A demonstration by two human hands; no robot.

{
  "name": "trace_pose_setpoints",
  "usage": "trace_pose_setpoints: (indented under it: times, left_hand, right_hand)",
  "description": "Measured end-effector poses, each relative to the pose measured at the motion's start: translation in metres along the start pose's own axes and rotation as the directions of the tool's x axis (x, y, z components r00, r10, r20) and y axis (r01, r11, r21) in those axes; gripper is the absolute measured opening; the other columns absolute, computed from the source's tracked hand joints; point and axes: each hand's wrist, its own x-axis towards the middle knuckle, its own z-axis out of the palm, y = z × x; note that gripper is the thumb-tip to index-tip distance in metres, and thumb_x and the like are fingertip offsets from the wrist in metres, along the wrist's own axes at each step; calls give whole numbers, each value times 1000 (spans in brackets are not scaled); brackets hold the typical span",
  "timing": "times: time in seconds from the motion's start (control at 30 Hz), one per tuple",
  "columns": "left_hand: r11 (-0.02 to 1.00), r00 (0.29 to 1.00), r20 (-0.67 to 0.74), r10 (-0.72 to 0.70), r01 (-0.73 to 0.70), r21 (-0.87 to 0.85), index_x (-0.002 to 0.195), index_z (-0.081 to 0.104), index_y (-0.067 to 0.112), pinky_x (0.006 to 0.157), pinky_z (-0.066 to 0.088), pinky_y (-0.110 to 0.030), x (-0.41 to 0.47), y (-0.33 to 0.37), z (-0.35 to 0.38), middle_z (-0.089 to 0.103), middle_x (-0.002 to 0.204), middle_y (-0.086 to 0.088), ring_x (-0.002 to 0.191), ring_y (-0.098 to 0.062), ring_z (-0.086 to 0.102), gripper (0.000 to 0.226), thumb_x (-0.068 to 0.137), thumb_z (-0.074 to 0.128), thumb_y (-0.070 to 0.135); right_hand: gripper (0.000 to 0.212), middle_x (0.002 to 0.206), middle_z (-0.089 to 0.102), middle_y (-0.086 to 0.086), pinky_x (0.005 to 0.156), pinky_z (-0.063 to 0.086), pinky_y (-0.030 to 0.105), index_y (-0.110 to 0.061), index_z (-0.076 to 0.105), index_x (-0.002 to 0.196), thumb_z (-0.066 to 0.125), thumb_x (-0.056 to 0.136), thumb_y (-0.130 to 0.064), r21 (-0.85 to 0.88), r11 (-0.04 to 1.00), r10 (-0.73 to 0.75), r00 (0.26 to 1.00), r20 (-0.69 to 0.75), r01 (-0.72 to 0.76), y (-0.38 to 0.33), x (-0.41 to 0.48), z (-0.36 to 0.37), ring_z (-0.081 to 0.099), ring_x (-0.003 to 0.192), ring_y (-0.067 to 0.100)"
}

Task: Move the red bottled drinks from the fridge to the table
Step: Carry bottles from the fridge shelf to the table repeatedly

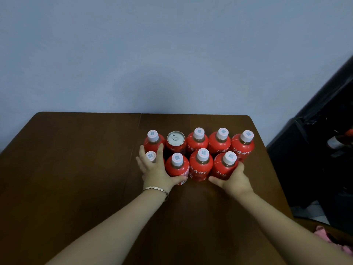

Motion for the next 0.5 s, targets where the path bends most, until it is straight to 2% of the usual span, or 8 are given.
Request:
trace_pose_setpoints:
  times: [0.07,0.13,0.2,0.3,0.4,0.43,0.5]
  left_hand:
    - [999,1000,-18,-23,24,28,141,29,29,113,22,-50,0,3,5,-23,147,-2,142,-35,-11,96,63,82,44]
    - [998,999,-29,-29,30,49,131,44,26,114,23,-50,0,2,10,-19,149,-3,142,-35,-8,75,67,80,43]
    - [998,998,-47,-29,32,60,124,51,27,114,24,-49,-1,-1,14,-21,147,3,142,-34,-7,64,69,78,42]
    - [996,998,-53,-32,37,86,128,49,28,115,22,-48,-2,-3,17,-22,147,1,141,-34,-9,64,72,77,40]
    - [990,998,-25,-62,65,122,134,44,29,115,22,-48,-6,3,13,-24,148,-4,141,-36,-11,65,76,73,40]
    - [986,997,-5,-81,81,148,135,42,30,114,23,-48,-8,7,10,-25,148,-7,141,-38,-11,66,77,71,41]
    - [963,989,56,-138,121,243,141,32,33,113,22,-49,-13,18,1,-30,148,-12,141,-43,-11,69,82,66,42]
  right_hand:
    - [104,138,44,19,99,46,50,-21,8,145,80,70,-34,123,991,55,998,-32,-51,0,3,12,54,117,39]
    - [94,139,41,23,100,44,49,-15,10,145,74,78,-29,192,978,99,991,-89,-81,-3,8,18,50,120,42]
    - [86,141,35,26,100,40,48,-11,12,145,70,83,-22,227,970,116,986,-115,-88,-5,7,21,45,124,42]
    - [85,142,30,25,101,38,47,-11,11,146,69,85,-21,219,973,96,989,-109,-70,-3,5,22,42,125,42]
    - [85,141,35,23,104,37,44,-7,10,146,68,84,-17,152,986,72,997,-31,-67,3,3,16,42,127,38]
    - [80,135,42,20,101,40,40,-3,17,143,68,84,-16,95,992,77,997,25,-79,3,1,11,47,123,34]
    - [49,105,56,10,80,48,30,-1,40,127,64,87,-18,-64,992,119,976,185,-109,3,-6,1,56,101,23]
